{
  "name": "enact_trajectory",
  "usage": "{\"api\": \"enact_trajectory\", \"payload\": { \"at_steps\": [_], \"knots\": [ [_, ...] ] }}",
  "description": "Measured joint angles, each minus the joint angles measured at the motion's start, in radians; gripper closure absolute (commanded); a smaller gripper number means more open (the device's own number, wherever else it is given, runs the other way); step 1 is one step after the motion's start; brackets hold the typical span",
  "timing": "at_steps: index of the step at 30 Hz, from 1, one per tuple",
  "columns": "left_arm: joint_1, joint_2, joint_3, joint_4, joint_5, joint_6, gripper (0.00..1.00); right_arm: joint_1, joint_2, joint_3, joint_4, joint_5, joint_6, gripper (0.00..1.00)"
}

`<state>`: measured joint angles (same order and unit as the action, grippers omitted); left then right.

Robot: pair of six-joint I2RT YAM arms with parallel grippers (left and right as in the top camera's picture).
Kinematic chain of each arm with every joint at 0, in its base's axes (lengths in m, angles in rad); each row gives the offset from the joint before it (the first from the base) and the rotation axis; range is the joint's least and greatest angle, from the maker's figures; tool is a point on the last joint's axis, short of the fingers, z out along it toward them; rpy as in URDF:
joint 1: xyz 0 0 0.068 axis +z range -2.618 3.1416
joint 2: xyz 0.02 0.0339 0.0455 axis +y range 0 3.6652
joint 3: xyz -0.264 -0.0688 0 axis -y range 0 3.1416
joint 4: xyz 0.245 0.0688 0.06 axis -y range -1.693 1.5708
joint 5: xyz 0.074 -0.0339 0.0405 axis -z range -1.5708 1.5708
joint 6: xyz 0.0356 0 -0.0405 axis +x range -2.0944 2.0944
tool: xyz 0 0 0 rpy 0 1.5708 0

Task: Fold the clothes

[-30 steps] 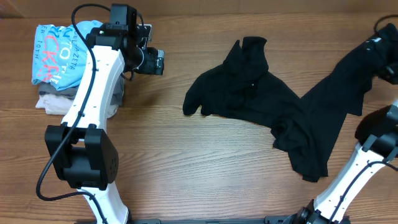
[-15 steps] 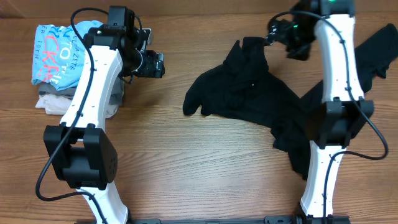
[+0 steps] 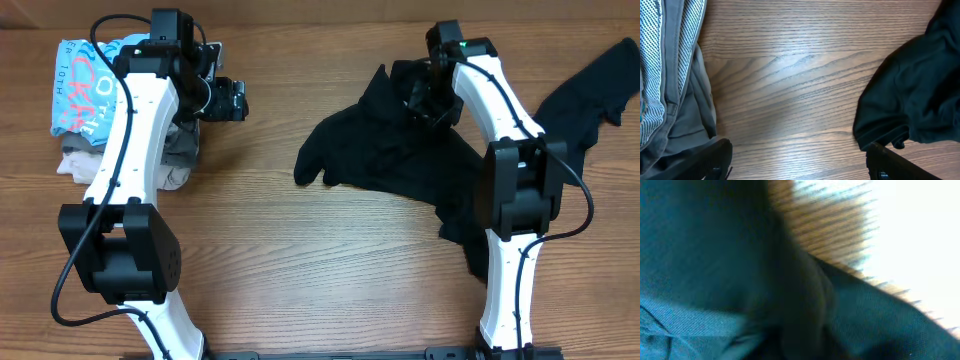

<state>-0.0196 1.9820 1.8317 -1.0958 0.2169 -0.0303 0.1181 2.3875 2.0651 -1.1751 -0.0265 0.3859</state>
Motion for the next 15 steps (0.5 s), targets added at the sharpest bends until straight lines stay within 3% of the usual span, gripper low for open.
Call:
{"api": "enact_trajectory", "payload": {
  "at_steps": [5,11,15],
  "knots": [
    [0.0,0.0,0.0,0.005,0.001,0.0,0.11,0.003,0.0,0.046,-0.013,-0.079,-0.015,0.96],
    [0.023,0.0,0.0,0.016,0.043,0.0,0.12,0.081,0.0,0.46,-0.135,-0.233,-0.042,0.96],
    [0.051,0.0,0.0,0.018,0.045,0.0,0.12,0.195,-0.002,0.597,-0.135,-0.259,-0.041,0.96]
  ]
}}
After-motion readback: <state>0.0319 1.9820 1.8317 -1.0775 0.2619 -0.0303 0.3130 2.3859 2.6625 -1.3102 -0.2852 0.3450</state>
